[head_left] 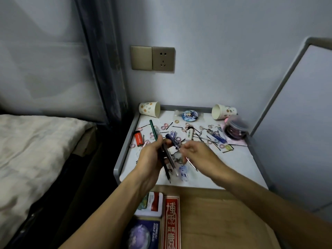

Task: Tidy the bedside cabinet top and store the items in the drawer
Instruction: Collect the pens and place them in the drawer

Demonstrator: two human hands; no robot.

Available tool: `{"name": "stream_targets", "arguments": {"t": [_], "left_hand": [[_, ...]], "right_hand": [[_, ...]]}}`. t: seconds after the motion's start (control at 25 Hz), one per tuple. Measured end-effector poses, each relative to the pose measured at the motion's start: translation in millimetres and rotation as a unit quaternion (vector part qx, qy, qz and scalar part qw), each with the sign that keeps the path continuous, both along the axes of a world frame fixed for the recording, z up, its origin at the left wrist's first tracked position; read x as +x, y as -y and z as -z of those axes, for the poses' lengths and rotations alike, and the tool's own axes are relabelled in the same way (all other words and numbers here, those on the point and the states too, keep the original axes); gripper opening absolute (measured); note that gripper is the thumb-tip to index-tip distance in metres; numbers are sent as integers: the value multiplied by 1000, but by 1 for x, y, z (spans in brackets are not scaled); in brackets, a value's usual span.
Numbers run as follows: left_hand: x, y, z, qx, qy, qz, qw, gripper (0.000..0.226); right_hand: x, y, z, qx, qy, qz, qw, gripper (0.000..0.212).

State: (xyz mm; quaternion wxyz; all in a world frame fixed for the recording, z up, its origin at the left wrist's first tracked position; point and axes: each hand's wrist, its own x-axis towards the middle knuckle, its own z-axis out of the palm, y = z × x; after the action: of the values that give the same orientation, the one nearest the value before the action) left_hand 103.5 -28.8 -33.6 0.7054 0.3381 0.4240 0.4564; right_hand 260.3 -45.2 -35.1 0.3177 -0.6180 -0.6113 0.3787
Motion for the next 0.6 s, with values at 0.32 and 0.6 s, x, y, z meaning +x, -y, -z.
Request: {"name": "stream_targets", "arguments": {"t": [0.32,0.6], "left_hand": [[-6,61,13,55,-142,49,987,33],[11,75,20,22,-142,175,974,26]], "right_hand": [[8,71,12,-10,-121,0,993,13],[9,60,30,12,-198,38,979,18]]}}
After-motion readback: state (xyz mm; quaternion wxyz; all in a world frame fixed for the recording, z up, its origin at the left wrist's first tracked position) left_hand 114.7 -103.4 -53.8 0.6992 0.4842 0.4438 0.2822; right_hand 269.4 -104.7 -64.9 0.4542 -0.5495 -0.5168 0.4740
